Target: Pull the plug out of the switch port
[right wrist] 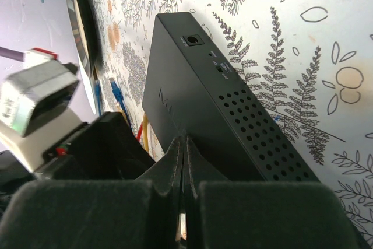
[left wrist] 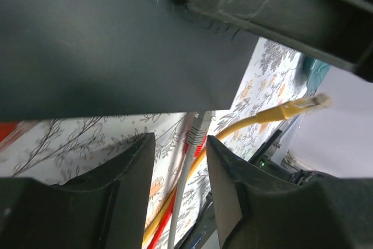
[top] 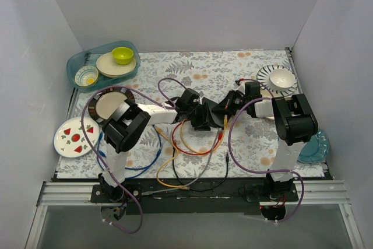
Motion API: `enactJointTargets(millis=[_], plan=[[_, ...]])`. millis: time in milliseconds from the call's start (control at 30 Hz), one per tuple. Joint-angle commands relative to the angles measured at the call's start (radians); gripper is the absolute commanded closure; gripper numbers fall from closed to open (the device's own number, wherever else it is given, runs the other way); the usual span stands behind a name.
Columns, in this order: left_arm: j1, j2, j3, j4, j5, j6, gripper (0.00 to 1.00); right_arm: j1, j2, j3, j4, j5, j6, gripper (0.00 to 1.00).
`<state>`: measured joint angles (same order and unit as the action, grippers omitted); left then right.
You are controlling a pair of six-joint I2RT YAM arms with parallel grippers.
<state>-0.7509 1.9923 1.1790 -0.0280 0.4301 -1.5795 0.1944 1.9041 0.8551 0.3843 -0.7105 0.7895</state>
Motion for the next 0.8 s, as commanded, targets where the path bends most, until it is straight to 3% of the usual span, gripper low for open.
enactJointTargets(millis=[0,267,767], plan=[[-0.024,0.036,0.018,0.071,0.093,-0.016,0.61,-0.015,0.05,-0.028,-0.15,0.141,-0.07,0.99],[-0.027,0.1,0.01,0.119,0.107,-0.063,0.61,-0.019,0.067,-0.025,-0.148,0.138,-0.068,0.99],[-0.011,0.154,-0.021,0.073,-0.034,-0.224,0.67,-0.024,0.079,-0.021,-0.147,0.14,-0.067,0.99]])
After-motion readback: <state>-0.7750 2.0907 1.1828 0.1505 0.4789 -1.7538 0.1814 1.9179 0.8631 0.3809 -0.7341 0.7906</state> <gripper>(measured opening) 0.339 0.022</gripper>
